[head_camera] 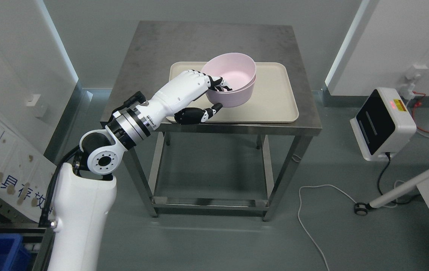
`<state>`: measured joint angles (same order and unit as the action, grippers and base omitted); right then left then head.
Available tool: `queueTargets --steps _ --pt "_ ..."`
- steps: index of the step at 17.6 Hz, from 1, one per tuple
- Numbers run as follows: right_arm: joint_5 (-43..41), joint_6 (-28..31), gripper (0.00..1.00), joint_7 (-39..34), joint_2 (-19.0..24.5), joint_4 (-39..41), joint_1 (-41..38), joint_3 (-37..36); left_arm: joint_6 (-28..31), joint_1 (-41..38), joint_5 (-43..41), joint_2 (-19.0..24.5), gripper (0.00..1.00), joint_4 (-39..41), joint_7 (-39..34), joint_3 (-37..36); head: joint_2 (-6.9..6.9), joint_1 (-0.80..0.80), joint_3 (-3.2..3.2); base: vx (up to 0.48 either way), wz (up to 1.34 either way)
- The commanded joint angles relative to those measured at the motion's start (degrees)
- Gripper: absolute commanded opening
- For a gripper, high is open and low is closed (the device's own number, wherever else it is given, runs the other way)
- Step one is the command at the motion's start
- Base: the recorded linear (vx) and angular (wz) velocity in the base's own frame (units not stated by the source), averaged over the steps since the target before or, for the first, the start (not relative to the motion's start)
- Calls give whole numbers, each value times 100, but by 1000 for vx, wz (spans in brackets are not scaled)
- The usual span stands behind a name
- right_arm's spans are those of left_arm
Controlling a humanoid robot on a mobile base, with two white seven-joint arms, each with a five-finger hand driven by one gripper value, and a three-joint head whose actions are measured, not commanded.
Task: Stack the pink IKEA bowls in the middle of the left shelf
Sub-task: 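Lift the stacked pink bowls off the tray with the left hand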
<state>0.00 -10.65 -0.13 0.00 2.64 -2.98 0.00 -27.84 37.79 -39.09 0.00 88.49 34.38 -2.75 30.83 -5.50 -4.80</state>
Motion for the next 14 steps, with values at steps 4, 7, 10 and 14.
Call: queueTargets --steps 4,7,10,14 --pt "44 2 100 -5 -100 0 -1 -61 25 -61 68 100 2 151 -11 468 0 0 0 -247 -384" --pt "44 2 100 -5 -100 0 -1 -53 25 -61 68 100 2 151 -11 477 0 0 0 -248 -329" --pt "44 2 100 -5 -100 0 -1 -53 25 -61 76 100 2 151 -11 477 0 0 0 -281 -45" --pt "44 2 100 -5 -100 0 -1 -53 16 -61 224 100 2 160 -54 477 0 0 0 -252 171"
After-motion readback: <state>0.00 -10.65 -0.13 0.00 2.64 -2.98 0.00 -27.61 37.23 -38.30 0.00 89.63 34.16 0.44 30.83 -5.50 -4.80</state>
